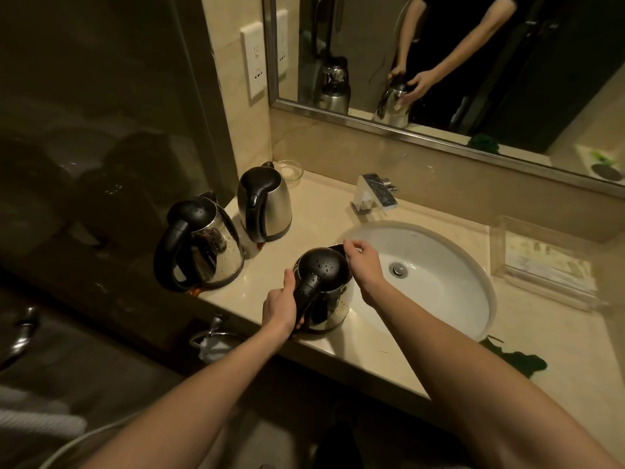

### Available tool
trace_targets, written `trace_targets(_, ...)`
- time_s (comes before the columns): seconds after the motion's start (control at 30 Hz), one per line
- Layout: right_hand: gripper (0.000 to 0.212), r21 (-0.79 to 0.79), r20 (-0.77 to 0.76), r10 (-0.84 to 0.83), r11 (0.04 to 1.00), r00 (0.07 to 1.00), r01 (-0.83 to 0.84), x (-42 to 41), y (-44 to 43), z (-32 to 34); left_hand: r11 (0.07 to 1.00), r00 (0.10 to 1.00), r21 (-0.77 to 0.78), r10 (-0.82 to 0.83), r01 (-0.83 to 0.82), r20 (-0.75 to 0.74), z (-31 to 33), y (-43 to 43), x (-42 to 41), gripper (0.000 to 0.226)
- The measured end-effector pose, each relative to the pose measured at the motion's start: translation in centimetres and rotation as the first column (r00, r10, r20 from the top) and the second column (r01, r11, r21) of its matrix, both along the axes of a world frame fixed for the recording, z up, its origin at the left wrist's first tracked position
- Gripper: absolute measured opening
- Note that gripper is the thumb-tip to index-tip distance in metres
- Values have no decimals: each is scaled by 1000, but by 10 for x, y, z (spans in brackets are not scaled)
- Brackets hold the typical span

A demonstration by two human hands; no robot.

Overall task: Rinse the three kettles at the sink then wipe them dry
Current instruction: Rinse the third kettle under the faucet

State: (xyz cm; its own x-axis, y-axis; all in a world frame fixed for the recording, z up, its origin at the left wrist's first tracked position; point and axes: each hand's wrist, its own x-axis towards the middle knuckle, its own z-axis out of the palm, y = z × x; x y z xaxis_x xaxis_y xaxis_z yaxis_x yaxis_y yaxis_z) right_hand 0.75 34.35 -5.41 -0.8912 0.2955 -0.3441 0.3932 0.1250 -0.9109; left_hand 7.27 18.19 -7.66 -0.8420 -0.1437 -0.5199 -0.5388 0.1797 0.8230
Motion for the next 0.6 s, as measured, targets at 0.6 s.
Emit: trace_targets(0.6, 45, 361, 125, 195, 904, 973, -228, 51, 54, -29, 958, 989, -279, 20, -61, -146, 9, 11, -2, 68)
